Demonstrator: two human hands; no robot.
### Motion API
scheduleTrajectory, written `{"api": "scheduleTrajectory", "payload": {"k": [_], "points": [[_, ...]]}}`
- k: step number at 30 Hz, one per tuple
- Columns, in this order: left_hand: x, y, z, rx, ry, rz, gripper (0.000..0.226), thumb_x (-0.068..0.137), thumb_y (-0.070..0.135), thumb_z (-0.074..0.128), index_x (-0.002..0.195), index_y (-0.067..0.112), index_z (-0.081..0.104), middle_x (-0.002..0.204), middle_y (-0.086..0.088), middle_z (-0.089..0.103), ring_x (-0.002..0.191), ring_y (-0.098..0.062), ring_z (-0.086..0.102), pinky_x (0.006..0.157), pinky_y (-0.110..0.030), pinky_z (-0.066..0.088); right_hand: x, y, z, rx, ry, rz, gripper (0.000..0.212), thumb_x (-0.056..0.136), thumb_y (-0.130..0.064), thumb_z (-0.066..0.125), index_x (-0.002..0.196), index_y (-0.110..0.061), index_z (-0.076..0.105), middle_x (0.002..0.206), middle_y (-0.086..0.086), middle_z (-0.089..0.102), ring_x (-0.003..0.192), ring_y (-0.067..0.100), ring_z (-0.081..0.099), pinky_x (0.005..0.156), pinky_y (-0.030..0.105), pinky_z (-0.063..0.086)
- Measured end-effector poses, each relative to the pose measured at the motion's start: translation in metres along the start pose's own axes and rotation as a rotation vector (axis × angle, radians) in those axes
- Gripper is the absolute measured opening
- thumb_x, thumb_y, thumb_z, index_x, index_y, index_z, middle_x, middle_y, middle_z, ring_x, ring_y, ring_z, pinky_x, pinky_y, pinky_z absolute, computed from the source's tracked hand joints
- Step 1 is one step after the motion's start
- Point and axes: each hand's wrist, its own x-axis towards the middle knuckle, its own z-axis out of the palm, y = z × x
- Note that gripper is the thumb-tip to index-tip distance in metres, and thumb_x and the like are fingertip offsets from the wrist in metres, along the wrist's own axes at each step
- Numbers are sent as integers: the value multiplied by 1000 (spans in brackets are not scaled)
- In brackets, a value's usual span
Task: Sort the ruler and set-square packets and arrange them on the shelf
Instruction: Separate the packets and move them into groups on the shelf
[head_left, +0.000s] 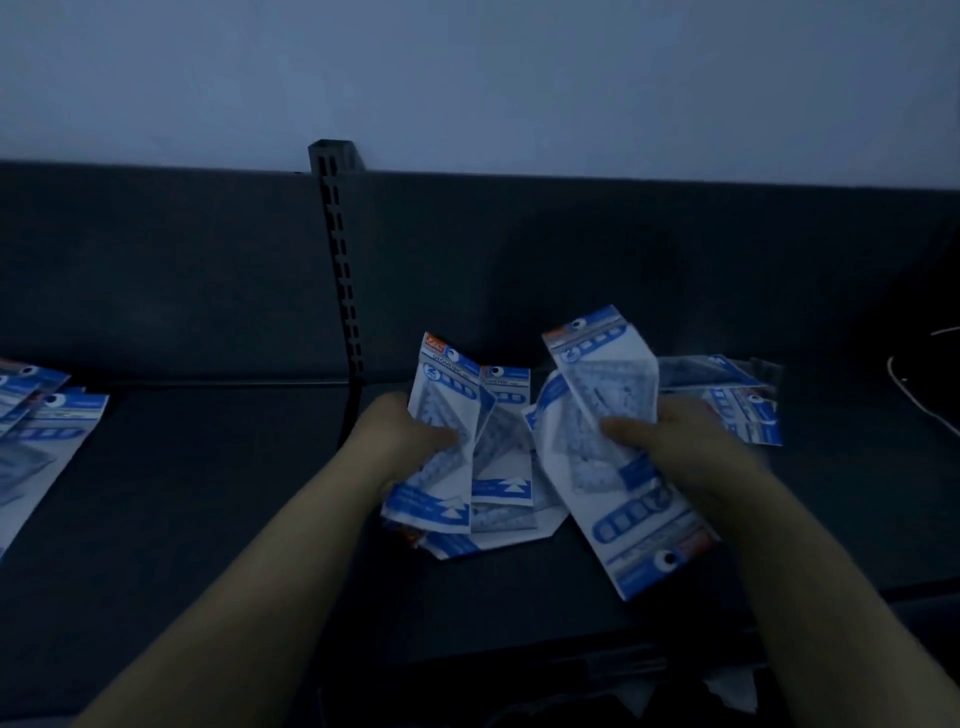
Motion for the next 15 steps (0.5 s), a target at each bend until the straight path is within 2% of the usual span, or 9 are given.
{"api": "scheduleTrajectory", "payload": {"k": [3,7,10,12,15], "points": [[-10,-4,-7,-102,52,79,16,85,15,71,98,13,63,88,4,63,72,-3,57,52,-14,42,7,-5,28,46,-79,-56,9,93,-15,59,101,-18,63,87,0,66,77,15,64,64,27,51],[-27,-17,-34,-217,129,56,12,89,15,66,100,12,65,96,-2,70,79,-11,66,56,-19,49,15,-24,67,94,-145,-150,16,92,-14,60,86,-28,59,87,-2,66,79,16,65,66,31,52],[-43,-31,-64,-291,185,-1,10,92,10,57,98,12,65,95,-7,72,78,-17,69,57,-24,55,13,-40,98,136,-185,-214,13,90,-15,64,99,-24,62,94,-1,69,84,19,67,70,35,54],[-56,-40,-84,-344,226,-16,16,93,5,51,91,12,65,86,-7,72,67,-14,70,50,-22,54,9,-48,122,138,-224,-242,23,89,-18,65,111,-19,61,101,0,68,89,20,67,72,36,54],[-75,-57,-114,-372,305,-10,20,93,3,48,82,12,62,75,-3,70,53,-5,67,43,-16,48,-1,-61,161,121,-260,-266,28,87,-23,67,113,-18,59,102,0,67,88,19,67,68,34,54]]}}
